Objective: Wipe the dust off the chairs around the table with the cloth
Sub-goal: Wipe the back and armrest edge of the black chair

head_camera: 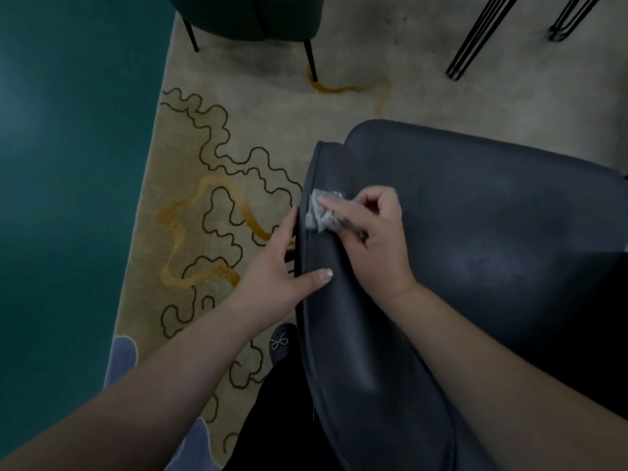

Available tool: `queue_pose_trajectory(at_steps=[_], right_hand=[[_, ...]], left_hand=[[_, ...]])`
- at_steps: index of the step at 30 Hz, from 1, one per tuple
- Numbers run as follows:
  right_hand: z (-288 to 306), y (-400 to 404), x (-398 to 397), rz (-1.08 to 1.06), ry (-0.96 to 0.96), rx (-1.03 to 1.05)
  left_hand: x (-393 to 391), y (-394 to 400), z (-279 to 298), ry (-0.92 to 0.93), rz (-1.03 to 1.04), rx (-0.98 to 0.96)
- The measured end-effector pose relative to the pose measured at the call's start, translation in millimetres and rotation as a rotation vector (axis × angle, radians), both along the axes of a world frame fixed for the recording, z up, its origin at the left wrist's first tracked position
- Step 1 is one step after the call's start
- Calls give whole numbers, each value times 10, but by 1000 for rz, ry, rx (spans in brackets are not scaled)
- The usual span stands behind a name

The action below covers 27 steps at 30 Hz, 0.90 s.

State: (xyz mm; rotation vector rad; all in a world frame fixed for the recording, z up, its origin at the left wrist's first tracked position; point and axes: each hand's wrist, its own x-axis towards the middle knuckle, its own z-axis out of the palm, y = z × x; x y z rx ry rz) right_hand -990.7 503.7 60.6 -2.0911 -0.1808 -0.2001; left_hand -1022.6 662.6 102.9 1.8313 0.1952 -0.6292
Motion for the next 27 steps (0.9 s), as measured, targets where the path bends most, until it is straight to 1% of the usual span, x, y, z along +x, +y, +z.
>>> queue_pose_trajectory(at_steps=[2,4,7,10,12,15,16,19,22,24,27], right_hand=[[5,59,208,-68,57,59],[11,79,238,-96,82,102],[1,32,-43,-52,-20,55],[-15,16,-104,-14,-18,40],[-37,38,117,-62,41,84],[-67,48,459,-185,227,201],[-66,44,458,-187,234,195],[-36,26,112,-91,93,139],[-51,-3,-54,-24,64,123],[-83,-14,160,-68,108,122],[-117,-15,505,-188,302,216]], left_hand=[[18,-1,-1,2,-4,-1],[26,1,-6,3,-2,1],[23,-2,-22,26,4,6],[43,12,-46,27,0,21],[82,25,-65,24,-3,13],[181,26,-75,-8,-18,33],[215,18,-78,-13,-11,38],[265,-15,-81,-24,8,61],[254,-46,-86,-33,20,90],[244,-70,-89,-41,35,99],[254,-108,-78,-82,20,136]])
